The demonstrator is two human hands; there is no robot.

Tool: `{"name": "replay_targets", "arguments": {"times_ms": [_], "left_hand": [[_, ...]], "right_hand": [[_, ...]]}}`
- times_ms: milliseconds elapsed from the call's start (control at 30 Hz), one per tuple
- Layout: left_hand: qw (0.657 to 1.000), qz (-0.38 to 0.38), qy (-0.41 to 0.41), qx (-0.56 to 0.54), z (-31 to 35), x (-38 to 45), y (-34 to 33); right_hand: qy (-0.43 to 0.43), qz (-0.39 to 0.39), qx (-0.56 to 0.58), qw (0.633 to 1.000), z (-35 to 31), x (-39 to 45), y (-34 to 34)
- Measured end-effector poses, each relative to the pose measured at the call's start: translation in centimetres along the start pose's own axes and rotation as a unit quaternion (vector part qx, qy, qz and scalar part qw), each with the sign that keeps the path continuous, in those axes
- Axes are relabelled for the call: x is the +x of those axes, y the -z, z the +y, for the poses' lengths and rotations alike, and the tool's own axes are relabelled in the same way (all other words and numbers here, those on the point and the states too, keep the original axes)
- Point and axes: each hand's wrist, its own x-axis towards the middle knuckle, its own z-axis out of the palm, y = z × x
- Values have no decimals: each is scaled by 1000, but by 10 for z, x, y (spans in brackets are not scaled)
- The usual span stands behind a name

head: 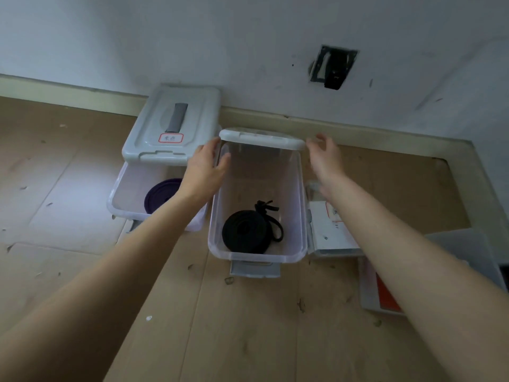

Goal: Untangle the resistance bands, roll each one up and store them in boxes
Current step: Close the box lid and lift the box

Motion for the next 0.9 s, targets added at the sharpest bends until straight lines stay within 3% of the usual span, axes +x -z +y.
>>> {"name": "replay_targets", "arguments": {"times_ms": [67, 133, 233, 333, 400, 467, 533, 600, 800, 900], "left_hand": [[999, -2, 26, -32, 4, 19, -9], [993, 15, 70, -94, 6, 29, -15], [967, 69, 121, -215, 12, 33, -14], [938, 112, 124, -303, 18, 3, 0], [957, 111, 113, -245, 13, -33, 8], [993, 65, 81, -48, 2, -69, 10], [989, 30, 72, 123, -8, -93, 5], [975, 16, 79, 207, -13, -106, -3], [978, -6, 88, 187, -17, -103, -13], [971, -9, 63, 228, -17, -101, -10]], "right_hand": [[-87, -52, 113, 988, -7, 29, -14], [-95, -56, 123, 986, -10, 47, -25], [-80, -30, 129, 988, -15, 48, -24], [13, -14, 138, 990, -16, 9, 2], [79, -35, 109, 990, -3, -38, 22], [111, -46, 45, 992, 20, -86, 30], [104, -43, -15, 994, 44, -116, 28], [69, -31, -74, 994, 61, -127, 21], [52, -69, -198, 976, 74, -130, 5], [66, -78, -306, 947, 66, -123, 2]]}}
